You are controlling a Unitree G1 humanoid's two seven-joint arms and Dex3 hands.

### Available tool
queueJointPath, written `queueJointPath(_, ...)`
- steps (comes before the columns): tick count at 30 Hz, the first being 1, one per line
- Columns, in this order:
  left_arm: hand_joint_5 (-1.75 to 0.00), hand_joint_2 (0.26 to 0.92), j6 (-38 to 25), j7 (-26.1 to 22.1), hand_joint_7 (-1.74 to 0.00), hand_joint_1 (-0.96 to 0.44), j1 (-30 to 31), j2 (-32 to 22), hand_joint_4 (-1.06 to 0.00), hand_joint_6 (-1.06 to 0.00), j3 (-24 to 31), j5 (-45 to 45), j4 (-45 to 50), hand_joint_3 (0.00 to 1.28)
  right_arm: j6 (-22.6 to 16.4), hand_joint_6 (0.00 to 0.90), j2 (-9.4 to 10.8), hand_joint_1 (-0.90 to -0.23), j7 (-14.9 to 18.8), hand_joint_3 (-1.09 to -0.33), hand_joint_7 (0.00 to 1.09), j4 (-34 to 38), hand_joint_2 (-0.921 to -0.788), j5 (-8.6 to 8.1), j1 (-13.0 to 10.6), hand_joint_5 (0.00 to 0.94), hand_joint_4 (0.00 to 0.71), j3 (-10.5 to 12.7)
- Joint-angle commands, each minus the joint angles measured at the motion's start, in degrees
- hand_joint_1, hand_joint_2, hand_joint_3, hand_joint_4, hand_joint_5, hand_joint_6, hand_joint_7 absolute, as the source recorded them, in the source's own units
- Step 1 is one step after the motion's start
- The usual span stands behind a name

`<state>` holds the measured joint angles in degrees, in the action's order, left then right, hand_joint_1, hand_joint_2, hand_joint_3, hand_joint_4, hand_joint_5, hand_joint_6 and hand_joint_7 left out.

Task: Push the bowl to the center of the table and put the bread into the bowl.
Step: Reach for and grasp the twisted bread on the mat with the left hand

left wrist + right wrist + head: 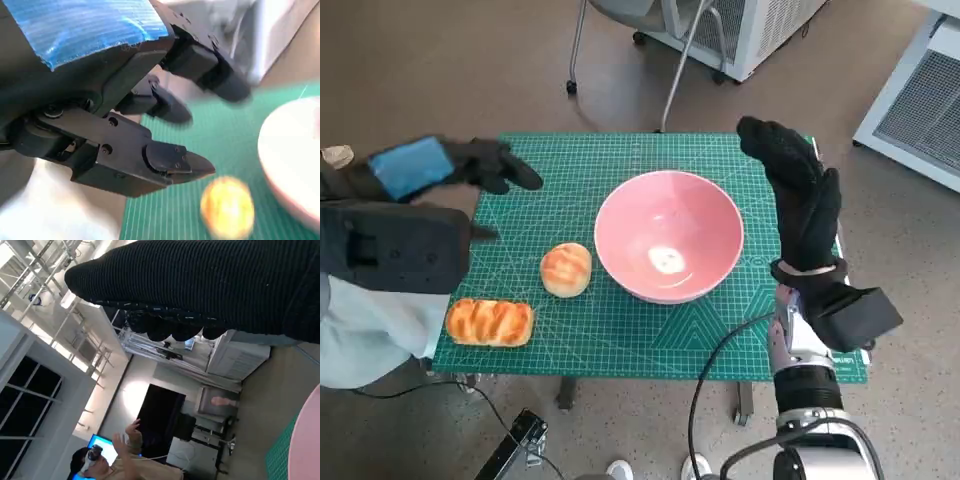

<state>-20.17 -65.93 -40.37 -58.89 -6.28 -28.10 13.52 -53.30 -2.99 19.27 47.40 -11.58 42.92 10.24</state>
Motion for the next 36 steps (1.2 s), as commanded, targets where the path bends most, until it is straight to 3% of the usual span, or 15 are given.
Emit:
queueJointPath(1,0.0,0.611,-1.69,-1.19,-0.02,-0.01,4.86,-2.79,0.0,-0.17,0.62,-0.69,5.44,0.28,0.28,0.161,-0.29,-0.422,-0.42,-0.63,0.87,0.84,-0.921,0.05,-1.62,0.004,0.458,0.17)
queueJointPath(12,0.0,0.656,0.03,2.61,0.0,-0.08,12.13,-2.47,0.0,-0.16,2.42,0.5,7.51,0.17,0.18,0.163,-0.12,-0.426,-1.18,-0.647,0.87,2.38,-0.913,0.96,-0.78,0.004,0.458,-0.15)
queueJointPath(22,0.0,0.67,1.31,7.54,0.0,-0.11,18.03,-0.37,0.0,-0.16,-0.96,-2.34,5.32,0.14,0.85,0.165,-0.32,-0.444,0.14,-0.633,0.86,2.08,-0.918,-0.09,-1.07,0.003,0.458,-0.41)
queueJointPath(36,0.0,0.685,0.65,10.51,0.0,-0.11,19.4,2.58,0.0,-0.16,-6.16,-7.83,-0.48,0.12,2.2,0.162,-0.99,-0.431,1.88,-0.624,0.87,1.03,-0.921,-1.44,-1.3,0.003,0.457,0.0)
